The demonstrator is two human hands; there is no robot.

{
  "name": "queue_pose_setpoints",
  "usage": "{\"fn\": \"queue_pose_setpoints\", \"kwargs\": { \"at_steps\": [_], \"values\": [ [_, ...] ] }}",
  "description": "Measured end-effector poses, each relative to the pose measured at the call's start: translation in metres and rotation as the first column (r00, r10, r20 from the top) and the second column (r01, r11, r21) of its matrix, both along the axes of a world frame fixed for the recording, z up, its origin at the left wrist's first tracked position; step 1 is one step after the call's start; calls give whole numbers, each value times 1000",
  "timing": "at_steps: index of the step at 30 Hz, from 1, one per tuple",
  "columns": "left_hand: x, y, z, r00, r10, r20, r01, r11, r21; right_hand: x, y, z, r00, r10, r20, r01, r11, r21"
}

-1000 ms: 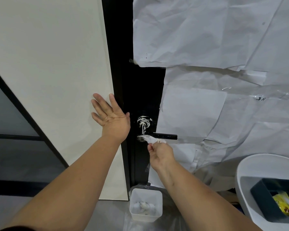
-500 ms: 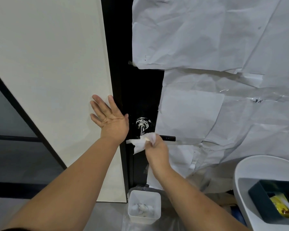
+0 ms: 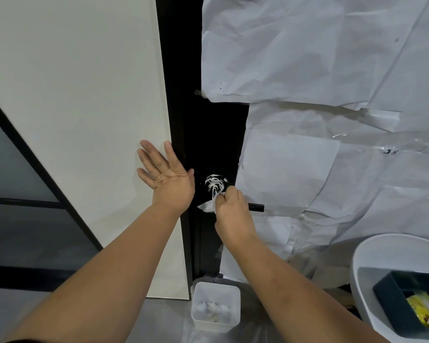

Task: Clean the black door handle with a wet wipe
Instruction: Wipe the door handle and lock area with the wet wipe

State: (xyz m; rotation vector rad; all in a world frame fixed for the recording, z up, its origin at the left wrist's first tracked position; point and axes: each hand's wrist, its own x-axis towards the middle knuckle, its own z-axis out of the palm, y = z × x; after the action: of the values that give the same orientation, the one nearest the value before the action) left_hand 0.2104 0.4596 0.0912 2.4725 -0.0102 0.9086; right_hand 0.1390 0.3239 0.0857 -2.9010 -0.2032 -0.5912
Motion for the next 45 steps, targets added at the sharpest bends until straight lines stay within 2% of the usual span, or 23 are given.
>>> {"fn": "queue_pose_setpoints", "kwargs": {
  "at_steps": [2, 6, 13, 16, 21, 25, 27, 32, 35, 38, 40, 43, 45],
  "values": [
    [0, 0, 0, 1000, 6, -4, -6, 1000, -6, 0, 5, 3, 999, 18, -48, -16, 999, 30],
    [0, 0, 1, 1000, -1, -6, 1, 1000, -4, 8, -1, 8, 994, -9, -112, 31, 979, 202],
    [1, 0, -1, 1000, 9, 9, -9, 1000, 7, -2, 4, 11, 998, -2, -64, 3, 1000, 14],
    [1, 0, 0, 1000, 16, -1, -16, 1000, 15, 4, 8, 13, 998, 13, -56, -13, 1000, 5],
    [0, -2, 3, 999, 23, -24, -22, 999, 38, 7, 6, 13, 990, 10, -142, 3, 996, 89],
    [-6, -1, 6, 996, 58, -71, -51, 995, 86, 20, -2, 23, 972, -8, -234, 72, 961, 267],
    [-10, 3, 5, 996, 69, -56, -62, 991, 119, 22, -7, 27, 959, 0, -284, 91, 947, 307],
    [-21, 9, 9, 988, 92, 124, -102, 992, 78, 14, -20, 36, 933, 75, -352, 134, 835, 533],
    [-26, 4, 13, 986, 14, 165, -19, 999, 29, 13, -24, 40, 936, 116, -332, 136, 751, 647],
    [-27, 5, 14, 986, -110, 127, 100, 992, 80, 12, -26, 41, 943, 102, -317, 170, 670, 723],
    [-29, 5, 15, 989, -140, 58, 136, 989, 60, 12, -26, 40, 951, 102, -292, 176, 598, 782],
    [-35, 4, 19, 979, -191, -70, 186, 980, -77, 12, -25, 40, 959, 122, -255, 166, 488, 857],
    [-40, 4, 24, 939, -292, -183, 236, 931, -277, 14, -25, 38, 958, 140, -252, 167, 441, 882]
  ]
}}
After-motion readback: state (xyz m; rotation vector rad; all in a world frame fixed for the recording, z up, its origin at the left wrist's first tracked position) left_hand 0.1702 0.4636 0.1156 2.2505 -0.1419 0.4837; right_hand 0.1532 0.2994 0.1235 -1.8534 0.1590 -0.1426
